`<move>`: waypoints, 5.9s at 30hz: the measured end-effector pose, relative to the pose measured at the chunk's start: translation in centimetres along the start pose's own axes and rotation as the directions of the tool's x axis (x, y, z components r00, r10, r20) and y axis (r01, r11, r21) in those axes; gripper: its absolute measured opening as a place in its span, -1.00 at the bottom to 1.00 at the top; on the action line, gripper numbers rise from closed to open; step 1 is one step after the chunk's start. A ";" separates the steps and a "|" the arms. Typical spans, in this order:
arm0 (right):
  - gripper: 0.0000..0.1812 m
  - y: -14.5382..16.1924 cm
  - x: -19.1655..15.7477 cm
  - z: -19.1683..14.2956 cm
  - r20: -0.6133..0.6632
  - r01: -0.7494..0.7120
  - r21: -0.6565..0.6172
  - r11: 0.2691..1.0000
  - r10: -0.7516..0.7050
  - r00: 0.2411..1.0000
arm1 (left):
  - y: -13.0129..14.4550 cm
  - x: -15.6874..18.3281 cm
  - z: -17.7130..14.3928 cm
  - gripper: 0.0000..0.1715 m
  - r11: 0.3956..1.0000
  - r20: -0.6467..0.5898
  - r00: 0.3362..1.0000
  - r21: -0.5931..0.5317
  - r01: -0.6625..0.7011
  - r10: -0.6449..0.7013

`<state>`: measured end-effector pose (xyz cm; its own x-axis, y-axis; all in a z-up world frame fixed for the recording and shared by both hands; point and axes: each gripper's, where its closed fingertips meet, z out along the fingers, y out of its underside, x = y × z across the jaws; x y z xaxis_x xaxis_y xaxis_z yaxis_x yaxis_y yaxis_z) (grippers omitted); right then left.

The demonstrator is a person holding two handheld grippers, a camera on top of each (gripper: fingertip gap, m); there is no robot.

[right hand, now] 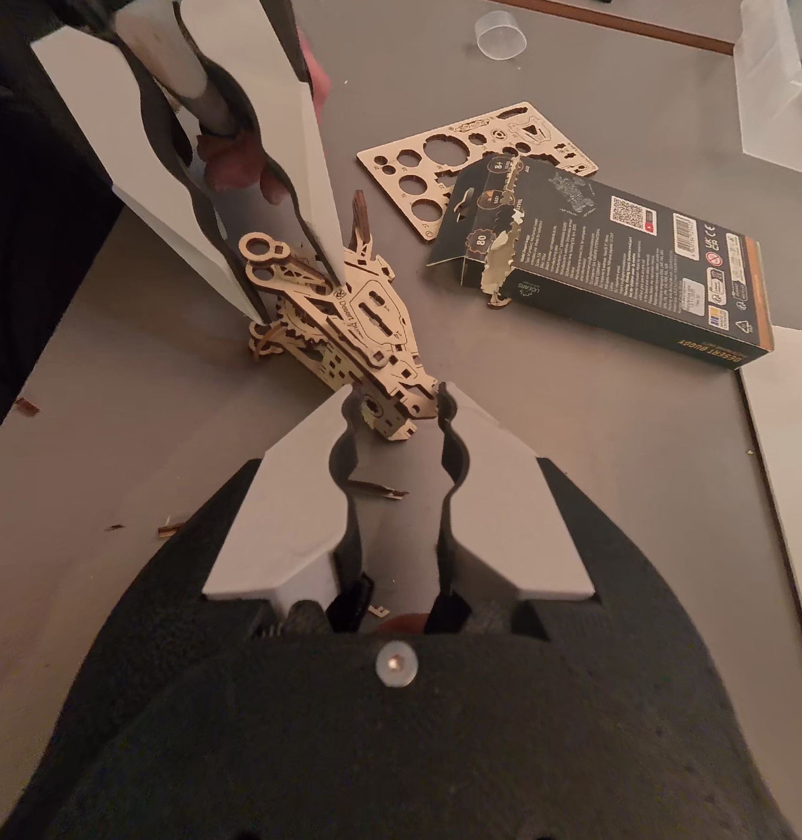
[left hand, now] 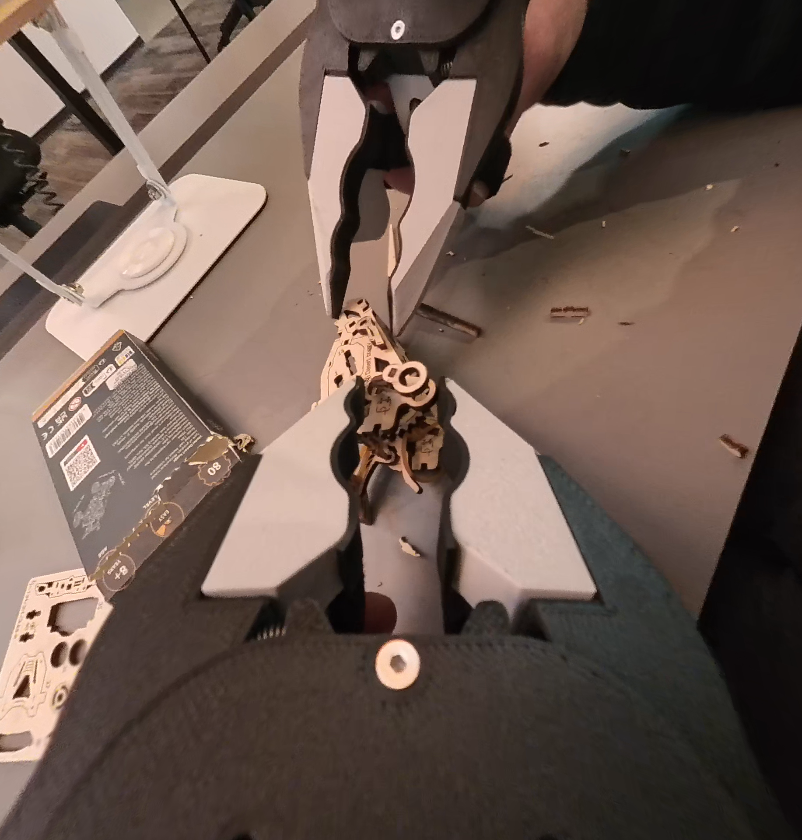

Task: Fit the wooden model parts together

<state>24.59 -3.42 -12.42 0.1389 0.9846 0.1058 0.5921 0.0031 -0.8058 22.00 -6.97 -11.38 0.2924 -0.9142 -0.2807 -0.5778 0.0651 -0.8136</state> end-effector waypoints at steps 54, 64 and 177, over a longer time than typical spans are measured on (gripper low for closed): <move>-0.64 0.9 0.1 0.4 -0.001 0.057 -0.087 0.995 -0.057 0.998 | 0.3 0.0 -0.3 -0.64 0.999 -0.002 1.000 0.039 0.029 -0.028; -0.69 1.0 0.1 0.7 0.010 0.023 -0.081 0.996 -0.022 1.000 | 0.3 -0.1 -0.3 -0.64 0.999 -0.002 1.000 0.041 0.026 -0.025; -0.27 0.4 -7.1 2.6 0.349 0.352 -0.073 0.933 -0.307 0.886 | 1.6 4.1 -1.5 -0.04 0.988 0.156 0.986 -0.129 0.081 -0.061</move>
<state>21.73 -9.96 -15.03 -0.3355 0.9320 0.1374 0.6594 0.3365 -0.6722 21.14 -11.23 -13.13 0.4424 -0.8427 -0.3069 -0.6457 -0.0618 -0.7611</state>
